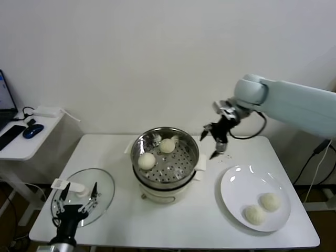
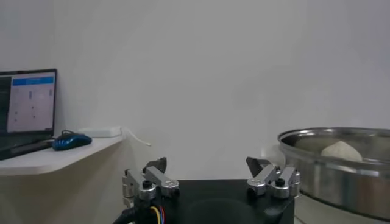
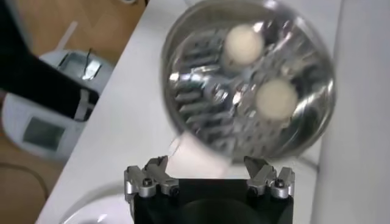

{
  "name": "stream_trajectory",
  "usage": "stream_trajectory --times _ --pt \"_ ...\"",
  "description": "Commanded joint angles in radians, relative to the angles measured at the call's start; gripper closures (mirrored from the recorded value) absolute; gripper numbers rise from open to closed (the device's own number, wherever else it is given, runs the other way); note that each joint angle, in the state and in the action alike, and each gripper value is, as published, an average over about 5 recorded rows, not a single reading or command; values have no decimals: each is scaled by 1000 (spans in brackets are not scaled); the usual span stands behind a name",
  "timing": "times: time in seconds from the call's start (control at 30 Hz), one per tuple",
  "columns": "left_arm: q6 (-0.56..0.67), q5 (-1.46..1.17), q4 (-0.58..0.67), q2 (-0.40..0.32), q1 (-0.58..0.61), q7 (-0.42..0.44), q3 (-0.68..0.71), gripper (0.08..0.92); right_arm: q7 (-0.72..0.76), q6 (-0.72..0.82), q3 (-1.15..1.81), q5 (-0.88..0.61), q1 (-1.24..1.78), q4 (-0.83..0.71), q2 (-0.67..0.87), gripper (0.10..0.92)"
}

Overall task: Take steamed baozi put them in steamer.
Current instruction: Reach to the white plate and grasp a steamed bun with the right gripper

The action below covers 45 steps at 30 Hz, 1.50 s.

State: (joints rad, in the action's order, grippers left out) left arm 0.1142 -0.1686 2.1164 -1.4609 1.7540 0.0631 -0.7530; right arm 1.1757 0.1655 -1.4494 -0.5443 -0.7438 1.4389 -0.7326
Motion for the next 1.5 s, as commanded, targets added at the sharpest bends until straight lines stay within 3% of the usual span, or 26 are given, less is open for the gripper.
stream_trajectory --times 0.03,0.43,1.5 --pt "0 11 5 -4 8 1 -1 177 51 -70 97 244 203 173 366 203" --pt "14 21 32 -13 48 3 2 177 35 -92 495 437 739 136 485 203" --pt "16 8 9 -10 37 1 -6 177 -63 -12 413 458 752 20 266 203"
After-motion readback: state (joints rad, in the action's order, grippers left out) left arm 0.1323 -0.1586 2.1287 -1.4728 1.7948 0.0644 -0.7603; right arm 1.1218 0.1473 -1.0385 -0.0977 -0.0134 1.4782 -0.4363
